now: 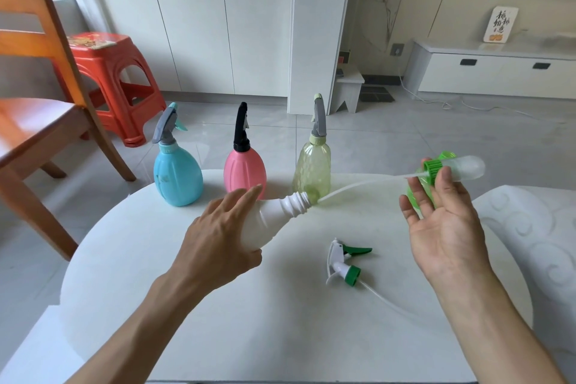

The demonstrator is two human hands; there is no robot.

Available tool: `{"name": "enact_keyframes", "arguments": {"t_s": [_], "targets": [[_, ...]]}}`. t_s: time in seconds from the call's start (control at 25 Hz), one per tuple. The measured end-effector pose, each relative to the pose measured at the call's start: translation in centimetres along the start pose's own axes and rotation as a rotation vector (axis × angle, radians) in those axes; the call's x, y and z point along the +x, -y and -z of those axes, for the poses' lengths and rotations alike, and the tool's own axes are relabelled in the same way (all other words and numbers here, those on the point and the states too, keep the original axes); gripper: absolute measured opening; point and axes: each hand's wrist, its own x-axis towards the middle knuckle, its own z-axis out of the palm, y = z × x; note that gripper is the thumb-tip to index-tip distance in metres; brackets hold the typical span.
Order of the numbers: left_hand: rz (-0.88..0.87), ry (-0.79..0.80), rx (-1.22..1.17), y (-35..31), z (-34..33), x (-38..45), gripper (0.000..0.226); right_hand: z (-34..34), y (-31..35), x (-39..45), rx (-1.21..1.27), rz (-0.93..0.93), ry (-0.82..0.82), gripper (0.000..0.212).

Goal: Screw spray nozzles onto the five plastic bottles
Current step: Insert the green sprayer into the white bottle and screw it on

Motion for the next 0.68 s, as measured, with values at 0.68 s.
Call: {"name": "enact_keyframes", "arguments": {"t_s": [0.68], "targets": [[-0.103, -0.002, -0.220, -2.8, 0.1, -0.3, 0.100, -1.9, -5.8, -3.9, -0.262, -0.062, 0.370, 0.028]]}}
